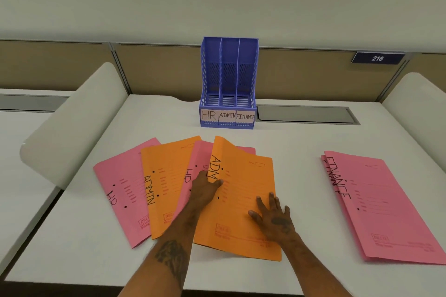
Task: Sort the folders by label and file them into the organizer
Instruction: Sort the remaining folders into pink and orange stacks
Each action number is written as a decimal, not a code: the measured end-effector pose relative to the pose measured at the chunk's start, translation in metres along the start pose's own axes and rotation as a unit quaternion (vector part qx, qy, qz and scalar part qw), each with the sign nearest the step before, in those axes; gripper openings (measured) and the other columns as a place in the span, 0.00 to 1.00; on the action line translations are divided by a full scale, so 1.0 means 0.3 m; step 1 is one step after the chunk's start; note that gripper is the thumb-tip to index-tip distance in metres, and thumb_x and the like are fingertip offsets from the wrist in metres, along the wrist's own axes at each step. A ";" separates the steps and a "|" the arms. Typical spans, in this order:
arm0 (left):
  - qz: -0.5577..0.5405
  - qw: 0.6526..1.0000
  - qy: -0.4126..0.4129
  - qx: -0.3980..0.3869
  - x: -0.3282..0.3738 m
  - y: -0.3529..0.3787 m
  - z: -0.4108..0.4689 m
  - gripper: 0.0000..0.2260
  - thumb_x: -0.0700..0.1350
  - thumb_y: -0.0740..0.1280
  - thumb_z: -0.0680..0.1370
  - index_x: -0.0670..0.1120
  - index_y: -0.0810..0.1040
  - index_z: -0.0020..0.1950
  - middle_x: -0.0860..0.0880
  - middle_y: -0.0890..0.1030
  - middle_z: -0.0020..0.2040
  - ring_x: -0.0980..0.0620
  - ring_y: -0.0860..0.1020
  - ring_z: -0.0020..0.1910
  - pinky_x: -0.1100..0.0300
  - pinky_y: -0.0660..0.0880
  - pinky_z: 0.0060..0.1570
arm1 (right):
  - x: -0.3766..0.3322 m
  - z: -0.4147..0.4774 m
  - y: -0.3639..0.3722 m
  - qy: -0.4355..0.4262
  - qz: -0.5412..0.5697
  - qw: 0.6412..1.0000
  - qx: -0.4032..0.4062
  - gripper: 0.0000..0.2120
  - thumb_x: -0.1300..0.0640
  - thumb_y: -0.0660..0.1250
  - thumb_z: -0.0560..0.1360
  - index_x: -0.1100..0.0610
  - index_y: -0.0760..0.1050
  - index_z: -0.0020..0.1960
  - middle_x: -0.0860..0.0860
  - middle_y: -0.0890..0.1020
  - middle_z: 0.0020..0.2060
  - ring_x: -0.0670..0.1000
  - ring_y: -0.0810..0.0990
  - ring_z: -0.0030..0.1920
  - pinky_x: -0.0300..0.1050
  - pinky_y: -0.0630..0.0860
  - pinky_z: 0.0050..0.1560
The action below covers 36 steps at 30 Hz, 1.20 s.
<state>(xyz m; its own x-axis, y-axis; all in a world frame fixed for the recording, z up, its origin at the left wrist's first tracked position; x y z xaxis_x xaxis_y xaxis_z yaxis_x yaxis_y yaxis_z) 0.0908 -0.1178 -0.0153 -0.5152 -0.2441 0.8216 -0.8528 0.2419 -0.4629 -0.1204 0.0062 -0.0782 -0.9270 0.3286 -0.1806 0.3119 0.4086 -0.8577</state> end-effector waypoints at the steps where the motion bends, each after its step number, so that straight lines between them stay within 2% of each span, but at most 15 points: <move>1: -0.016 1.000 0.006 -0.006 0.010 0.000 -0.003 0.21 0.49 0.71 0.77 0.43 0.71 0.66 0.48 0.77 0.57 0.45 0.77 0.57 0.53 0.74 0.53 | -0.001 0.000 -0.014 0.003 0.020 1.000 0.000 0.53 0.21 0.26 0.62 0.47 0.43 0.80 0.55 0.40 0.79 0.58 0.43 0.79 0.62 0.43 0.75; 2: -0.028 0.999 0.014 -0.010 0.022 -0.008 -0.007 0.21 0.48 0.70 0.77 0.44 0.70 0.67 0.48 0.76 0.59 0.45 0.76 0.59 0.54 0.74 0.53 | 0.000 0.003 -0.037 0.008 0.053 0.999 0.010 0.45 0.24 0.34 0.69 0.47 0.46 0.80 0.55 0.42 0.79 0.58 0.45 0.79 0.62 0.46 0.76; 4: -0.061 0.998 0.023 -0.009 0.038 -0.040 -0.006 0.21 0.48 0.69 0.78 0.44 0.70 0.68 0.50 0.74 0.61 0.49 0.75 0.60 0.54 0.74 0.54 | 0.019 0.023 -0.099 0.024 0.151 0.987 0.049 0.37 0.29 0.46 0.76 0.48 0.53 0.78 0.55 0.48 0.79 0.58 0.52 0.78 0.61 0.54 0.75; 8: -0.162 0.986 0.040 -0.005 0.077 -0.143 -0.003 0.19 0.50 0.71 0.77 0.49 0.73 0.66 0.49 0.76 0.64 0.49 0.76 0.61 0.46 0.76 0.60 | 0.038 0.057 -0.231 0.046 0.382 0.916 0.112 0.41 0.33 0.61 0.74 0.52 0.51 0.78 0.55 0.60 0.76 0.60 0.64 0.73 0.59 0.66 0.70; 11: -0.193 0.981 0.028 0.004 0.083 -0.216 0.018 0.20 0.49 0.69 0.79 0.46 0.71 0.68 0.44 0.79 0.62 0.45 0.80 0.58 0.42 0.78 0.58 | -0.016 0.083 -0.263 0.015 0.556 0.829 0.060 0.40 0.35 0.69 0.71 0.51 0.59 0.76 0.53 0.74 0.69 0.58 0.77 0.63 0.58 0.75 0.61; 14: -0.227 0.974 0.027 0.000 0.097 -0.265 0.024 0.07 0.48 0.68 0.79 0.50 0.76 0.57 0.44 0.83 0.56 0.46 0.83 0.50 0.48 0.81 0.49 | -0.090 0.091 -0.290 -0.040 0.644 0.764 -0.005 0.34 0.40 0.74 0.69 0.52 0.70 0.70 0.52 0.82 0.59 0.56 0.83 0.56 0.59 0.79 0.57; 17: -0.257 0.966 -0.004 -0.023 0.068 -0.280 0.021 0.26 0.56 0.72 0.75 0.44 0.73 0.67 0.43 0.83 0.57 0.44 0.83 0.51 0.45 0.81 0.51 | -0.157 0.097 -0.304 -0.073 0.683 0.726 -0.037 0.28 0.51 0.74 0.72 0.54 0.71 0.69 0.55 0.83 0.59 0.59 0.83 0.56 0.64 0.77 0.58; 18: -0.265 0.964 -0.009 -0.031 0.057 -0.279 0.015 0.27 0.56 0.72 0.75 0.43 0.73 0.68 0.43 0.84 0.56 0.42 0.84 0.51 0.42 0.81 0.52 | -0.177 0.095 -0.305 -0.079 0.686 0.722 -0.042 0.27 0.52 0.74 0.72 0.54 0.71 0.69 0.55 0.83 0.59 0.60 0.83 0.57 0.65 0.77 0.58; 21: -0.281 0.958 0.001 -0.049 0.057 -0.282 -0.015 0.18 0.54 0.66 0.79 0.44 0.79 0.63 0.43 0.86 0.51 0.41 0.85 0.49 0.43 0.81 0.52 | -0.210 0.094 -0.300 -0.080 0.686 0.722 -0.039 0.25 0.53 0.72 0.74 0.53 0.71 0.69 0.55 0.83 0.59 0.60 0.82 0.57 0.67 0.76 0.58; 24: -0.290 0.955 -0.004 -0.055 0.040 -0.289 -0.022 0.20 0.61 0.59 0.81 0.50 0.82 0.60 0.47 0.86 0.52 0.46 0.85 0.50 0.48 0.80 0.50 | -0.223 0.096 -0.304 -0.076 0.685 0.724 -0.032 0.24 0.53 0.71 0.75 0.52 0.71 0.69 0.54 0.83 0.58 0.60 0.83 0.55 0.65 0.78 0.56; 26: -0.272 0.962 -0.021 -0.015 -0.019 -0.322 -0.009 0.20 0.63 0.57 0.81 0.53 0.81 0.58 0.49 0.85 0.52 0.49 0.83 0.50 0.52 0.78 0.48 | -0.234 0.098 -0.315 -0.076 0.681 0.728 -0.026 0.24 0.53 0.71 0.75 0.52 0.70 0.70 0.54 0.83 0.58 0.59 0.83 0.55 0.63 0.79 0.54; 29: -0.187 0.965 -0.117 0.138 -0.222 -0.424 0.018 0.27 0.64 0.62 0.78 0.46 0.72 0.68 0.43 0.77 0.65 0.43 0.76 0.62 0.44 0.74 0.60 | -0.252 0.099 -0.332 -0.077 0.676 0.733 -0.016 0.23 0.54 0.70 0.76 0.53 0.70 0.69 0.54 0.83 0.58 0.58 0.83 0.54 0.59 0.82 0.50; 31: -0.073 0.961 -0.173 0.202 -0.326 -0.480 0.015 0.33 0.62 0.67 0.76 0.42 0.67 0.72 0.39 0.71 0.70 0.38 0.69 0.68 0.42 0.71 0.63 | -0.259 0.095 -0.343 -0.081 0.681 0.727 -0.012 0.21 0.54 0.70 0.76 0.51 0.71 0.68 0.54 0.83 0.57 0.58 0.83 0.54 0.56 0.82 0.47; 33: 0.028 0.956 -0.208 0.204 -0.368 -0.497 -0.003 0.36 0.61 0.69 0.75 0.40 0.63 0.74 0.37 0.67 0.71 0.36 0.65 0.70 0.41 0.69 0.63 | -0.253 0.101 -0.342 -0.079 0.687 0.722 -0.013 0.21 0.55 0.70 0.75 0.52 0.72 0.67 0.54 0.83 0.57 0.59 0.84 0.54 0.57 0.82 0.48; 36: 0.091 0.957 -0.210 0.176 -0.383 -0.480 0.006 0.39 0.59 0.72 0.73 0.40 0.59 0.74 0.37 0.65 0.71 0.37 0.63 0.71 0.42 0.70 0.63 | -0.234 0.113 -0.332 -0.071 0.686 0.724 -0.006 0.22 0.54 0.70 0.75 0.52 0.72 0.68 0.54 0.83 0.57 0.59 0.84 0.54 0.62 0.81 0.52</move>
<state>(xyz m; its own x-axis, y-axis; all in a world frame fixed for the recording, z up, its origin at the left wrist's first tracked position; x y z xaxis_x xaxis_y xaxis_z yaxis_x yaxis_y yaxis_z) 0.2727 -0.1265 -0.0435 -0.5849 -0.6014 0.5442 -0.6830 0.0034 -0.7304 -0.0934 -0.0864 0.0036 0.2442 0.3413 -0.9077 0.9608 -0.2118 0.1789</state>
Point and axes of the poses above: each hand's wrist, its own z-axis towards the middle knuckle, its own y-axis out of the palm, x = y × z, the point moved 10 cm from there along z, towards the middle knuckle
